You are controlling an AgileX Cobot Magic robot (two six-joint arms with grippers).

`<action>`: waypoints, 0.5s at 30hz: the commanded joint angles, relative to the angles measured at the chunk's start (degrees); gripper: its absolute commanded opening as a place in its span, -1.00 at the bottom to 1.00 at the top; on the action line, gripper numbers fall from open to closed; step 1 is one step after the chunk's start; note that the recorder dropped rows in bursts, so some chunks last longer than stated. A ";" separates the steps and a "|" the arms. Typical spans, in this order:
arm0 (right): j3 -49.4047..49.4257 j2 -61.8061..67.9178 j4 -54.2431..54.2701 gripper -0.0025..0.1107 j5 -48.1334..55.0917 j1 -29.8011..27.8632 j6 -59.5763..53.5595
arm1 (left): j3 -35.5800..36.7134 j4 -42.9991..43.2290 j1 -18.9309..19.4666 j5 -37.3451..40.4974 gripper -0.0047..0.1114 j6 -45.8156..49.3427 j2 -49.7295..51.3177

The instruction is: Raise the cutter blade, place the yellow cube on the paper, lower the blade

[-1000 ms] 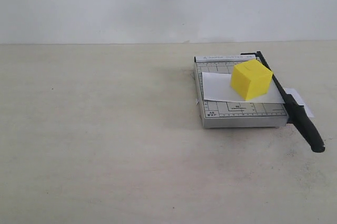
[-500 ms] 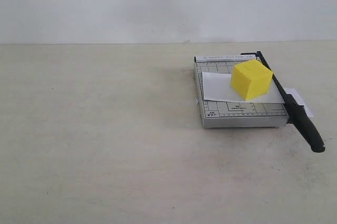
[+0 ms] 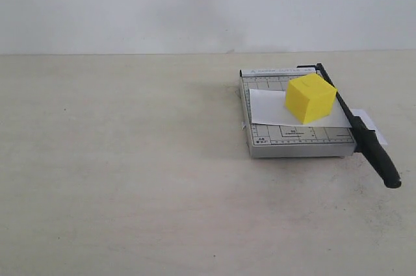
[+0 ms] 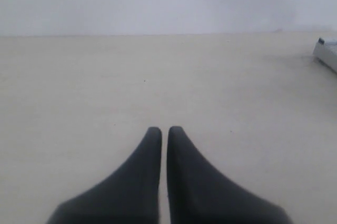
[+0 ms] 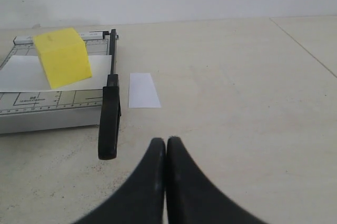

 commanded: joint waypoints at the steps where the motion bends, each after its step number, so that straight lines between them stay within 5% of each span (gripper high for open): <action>1: 0.00 -0.29 -0.59 -0.96 -0.68 -0.32 0.23 | 0.17 -1.21 -0.40 2.31 -0.84 7.42 -0.15; 6: 0.00 -0.29 -0.59 -0.96 -0.68 -0.32 0.50 | 0.17 -9.12 -0.40 1.79 -0.84 7.42 -0.15; 15: 0.00 -0.29 -0.59 -0.96 -0.68 -0.32 0.50 | 0.17 -9.08 -0.40 1.53 -0.84 7.42 -0.15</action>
